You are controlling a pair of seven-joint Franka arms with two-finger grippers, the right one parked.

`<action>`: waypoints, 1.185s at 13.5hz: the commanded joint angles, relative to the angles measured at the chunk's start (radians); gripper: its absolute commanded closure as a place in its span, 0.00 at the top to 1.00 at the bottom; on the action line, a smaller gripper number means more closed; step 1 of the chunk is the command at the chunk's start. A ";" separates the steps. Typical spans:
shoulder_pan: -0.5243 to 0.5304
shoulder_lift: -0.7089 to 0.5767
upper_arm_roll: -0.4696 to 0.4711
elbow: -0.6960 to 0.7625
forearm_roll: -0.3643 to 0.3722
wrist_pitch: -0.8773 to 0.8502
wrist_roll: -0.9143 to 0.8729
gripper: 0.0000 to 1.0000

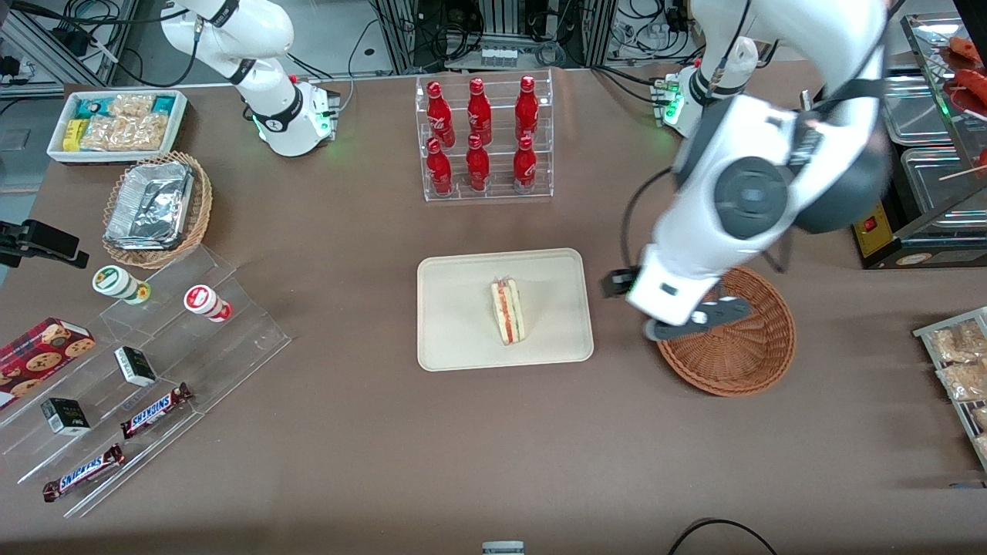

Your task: Place sandwich from basket to tray

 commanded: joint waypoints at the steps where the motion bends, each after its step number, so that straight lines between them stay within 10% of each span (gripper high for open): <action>1: 0.066 -0.126 -0.006 -0.135 0.007 0.000 0.148 1.00; 16: 0.395 -0.497 -0.059 -0.286 0.045 -0.231 0.727 1.00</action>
